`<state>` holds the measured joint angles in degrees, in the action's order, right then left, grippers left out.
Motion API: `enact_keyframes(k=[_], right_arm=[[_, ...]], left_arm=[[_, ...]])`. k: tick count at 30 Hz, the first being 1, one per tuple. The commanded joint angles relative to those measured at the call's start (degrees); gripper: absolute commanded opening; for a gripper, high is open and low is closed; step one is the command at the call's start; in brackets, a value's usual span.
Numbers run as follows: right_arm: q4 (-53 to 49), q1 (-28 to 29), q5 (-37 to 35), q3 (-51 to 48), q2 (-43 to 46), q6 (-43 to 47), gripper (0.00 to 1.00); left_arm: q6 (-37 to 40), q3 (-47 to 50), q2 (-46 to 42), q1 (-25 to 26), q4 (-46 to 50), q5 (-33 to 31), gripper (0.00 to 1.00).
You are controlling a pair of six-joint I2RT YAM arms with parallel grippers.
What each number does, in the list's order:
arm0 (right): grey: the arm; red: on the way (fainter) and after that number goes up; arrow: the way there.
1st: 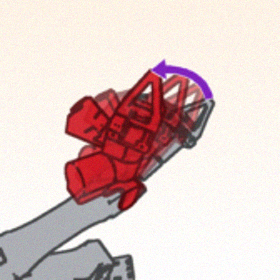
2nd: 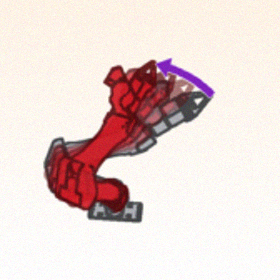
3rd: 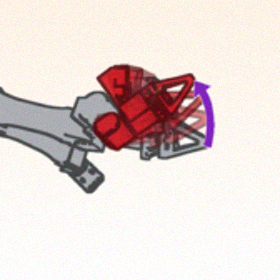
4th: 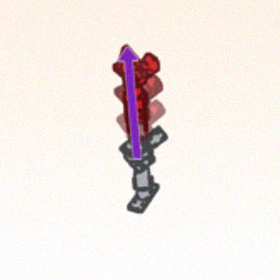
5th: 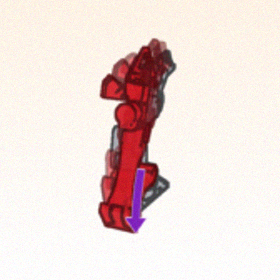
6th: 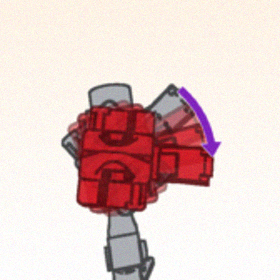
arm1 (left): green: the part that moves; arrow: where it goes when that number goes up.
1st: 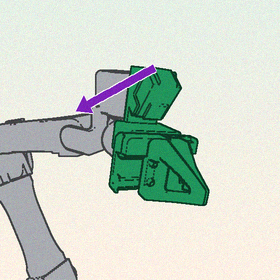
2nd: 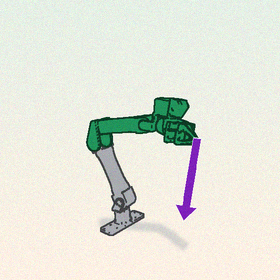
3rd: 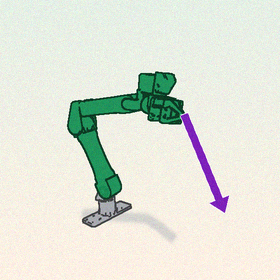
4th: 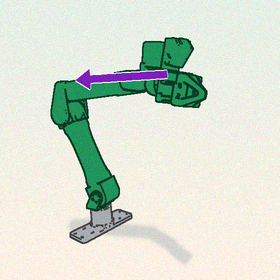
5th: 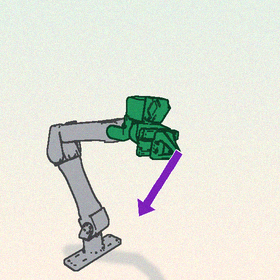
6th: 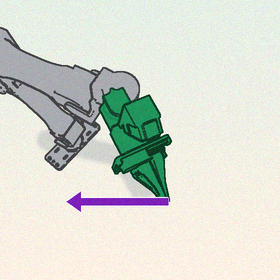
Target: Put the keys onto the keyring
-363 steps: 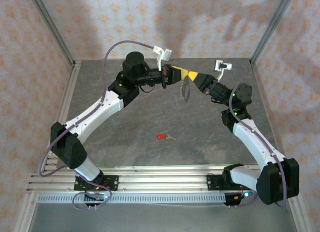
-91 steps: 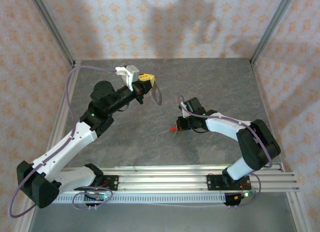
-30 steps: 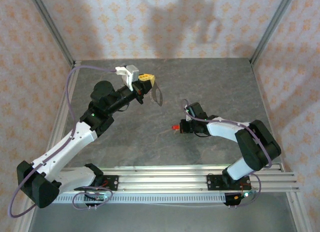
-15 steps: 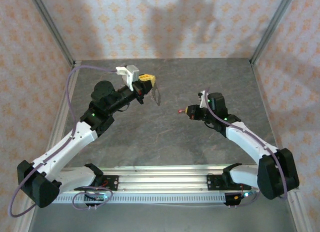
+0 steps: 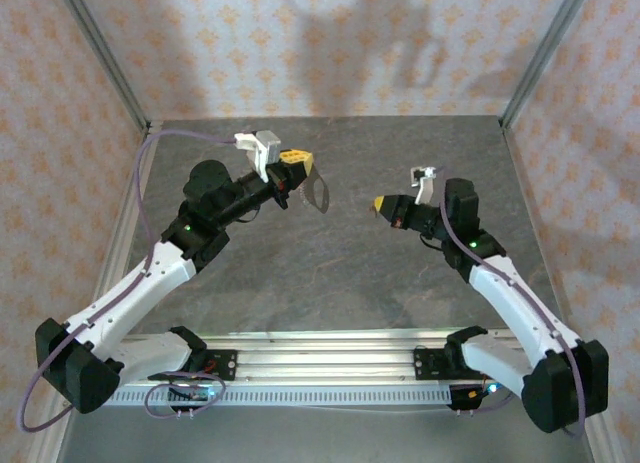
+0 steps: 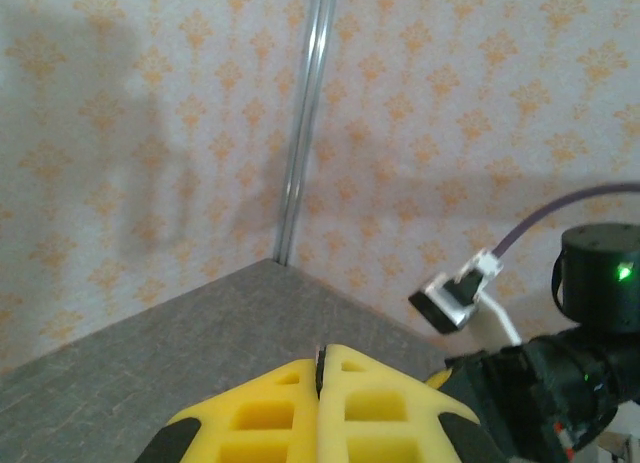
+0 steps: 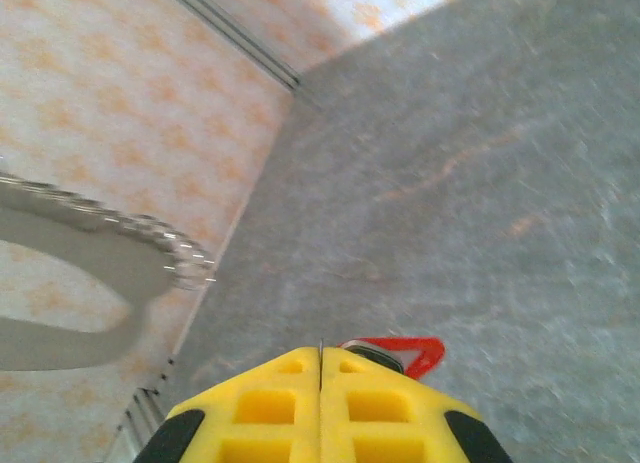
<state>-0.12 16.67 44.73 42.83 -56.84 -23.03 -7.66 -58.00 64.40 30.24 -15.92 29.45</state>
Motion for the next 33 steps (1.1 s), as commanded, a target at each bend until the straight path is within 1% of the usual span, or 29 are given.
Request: enact_keyframes(k=[1, 7, 17, 23, 33], right_arm=[[3.84, -0.28, 2.48, 4.31, 3.31, -1.03, 0.0], [6.03, -0.4, 2.16, 7.19, 5.83, -1.24, 0.0], [10.63, -0.4, 2.34, 9.54, 6.84, -3.18, 0.0], [12.83, -0.4, 2.03, 10.25, 7.28, -4.47, 0.0], [17.86, -0.06, 3.87, 11.48, 6.41, -8.16, 0.0]], left_arm=[[-0.07, -3.7, 1.09, -0.44, -1.0, 4.33, 0.0], [0.57, -7.69, 3.71, -0.1, 0.76, 9.5, 0.0], [2.9, -14.27, 8.63, 1.9, 3.52, 16.66, 0.0], [3.97, -16.34, 10.6, 3.17, 4.66, 18.18, 0.0], [4.75, -17.92, 12.35, 5.0, 4.93, 17.92, 0.0]])
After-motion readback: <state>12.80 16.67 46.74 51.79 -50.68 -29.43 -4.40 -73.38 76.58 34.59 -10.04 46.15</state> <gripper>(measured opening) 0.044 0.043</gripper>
